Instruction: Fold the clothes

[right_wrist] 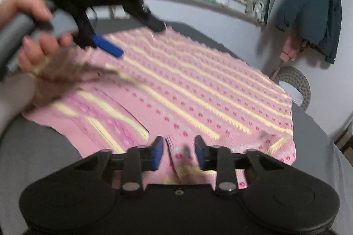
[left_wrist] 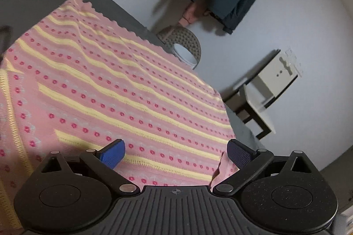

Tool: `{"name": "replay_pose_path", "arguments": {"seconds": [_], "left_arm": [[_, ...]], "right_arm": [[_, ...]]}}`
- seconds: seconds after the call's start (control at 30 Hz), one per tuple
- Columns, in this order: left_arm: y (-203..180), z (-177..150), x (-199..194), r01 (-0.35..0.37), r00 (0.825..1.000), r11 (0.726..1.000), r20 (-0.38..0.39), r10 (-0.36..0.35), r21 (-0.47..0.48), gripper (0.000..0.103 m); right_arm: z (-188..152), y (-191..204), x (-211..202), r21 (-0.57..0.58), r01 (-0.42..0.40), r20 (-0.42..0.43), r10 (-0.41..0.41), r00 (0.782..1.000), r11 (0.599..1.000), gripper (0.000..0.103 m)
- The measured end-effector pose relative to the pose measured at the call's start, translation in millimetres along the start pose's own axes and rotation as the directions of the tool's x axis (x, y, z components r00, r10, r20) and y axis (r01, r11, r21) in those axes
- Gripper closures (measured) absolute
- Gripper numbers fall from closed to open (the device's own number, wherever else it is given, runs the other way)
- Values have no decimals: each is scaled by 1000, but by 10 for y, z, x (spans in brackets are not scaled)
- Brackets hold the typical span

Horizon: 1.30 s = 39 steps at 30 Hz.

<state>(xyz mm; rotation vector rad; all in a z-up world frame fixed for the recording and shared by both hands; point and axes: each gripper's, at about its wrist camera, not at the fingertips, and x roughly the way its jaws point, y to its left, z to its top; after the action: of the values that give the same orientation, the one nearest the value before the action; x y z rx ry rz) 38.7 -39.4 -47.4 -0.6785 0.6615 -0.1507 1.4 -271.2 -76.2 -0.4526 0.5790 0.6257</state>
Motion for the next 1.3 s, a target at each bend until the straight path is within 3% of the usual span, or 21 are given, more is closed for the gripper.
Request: {"name": "replay_pose_path", "arguments": {"seconds": [0.1,0.13,0.2,0.3,0.4,0.5,0.57,0.7,0.8,0.87,0.9,1.0,1.03,1.13,1.23,1.3], "left_arm": [[115,30,-15,8,1000,999,4,-8,-50,4],[141,34,-17,8,1000,998,3,-8,-56,4],[189,39,-26,8,1000,998,2,-8,-66,4],[165,14,-49,23,1000,999,1,-23,-48,4],[83,-5,-2,54,998,998,-19,-55,-21,4],[-47,-62,58,99,994,995,-52,-97,24,4],[-146,-126,100,125,990,991,-74,-121,51,4],[-346,-268,173,188,977,980,-116,-180,66,4],[-506,-389,223,246,962,966,-141,-233,80,4],[-635,-487,277,285,949,952,-176,-262,117,4],[-701,-541,304,302,943,942,-194,-272,146,4],[-954,-747,356,360,921,890,-261,-291,281,4],[-1056,-831,359,380,914,859,-281,-292,342,4],[-1356,-1105,350,434,894,735,-352,-278,521,4],[-1599,-1351,291,484,873,601,-396,-283,636,4],[-1690,-1442,264,517,856,552,-413,-313,654,4]], "right_arm": [[-50,8,105,-13,10,-45,-11,999,1000,85],[-66,24,120,-18,9,-47,-10,999,1000,97],[-86,41,99,-10,21,-22,-21,1000,1000,98],[-24,-68,-54,98,59,85,-67,994,993,98],[-25,-193,-9,222,-30,87,10,996,975,97],[-57,-167,47,208,-63,45,54,998,976,93],[-61,-174,8,200,-79,43,72,997,977,77],[-92,-376,-259,231,-103,80,86,993,968,66],[-336,-878,-691,417,-22,94,-19,995,909,61],[-552,-1249,-831,576,70,30,-106,994,814,61],[-667,-1409,-843,659,105,-8,-132,991,745,61],[-1042,-1745,-771,871,35,11,-90,996,490,62],[-1110,-1807,-739,901,2,37,-83,996,434,62],[-1121,-1902,-607,920,-91,135,-91,987,382,62],[-1150,-2078,-270,934,-182,196,-17,980,308,62],[-1168,-2141,-52,937,-203,204,25,979,285,62]]}}
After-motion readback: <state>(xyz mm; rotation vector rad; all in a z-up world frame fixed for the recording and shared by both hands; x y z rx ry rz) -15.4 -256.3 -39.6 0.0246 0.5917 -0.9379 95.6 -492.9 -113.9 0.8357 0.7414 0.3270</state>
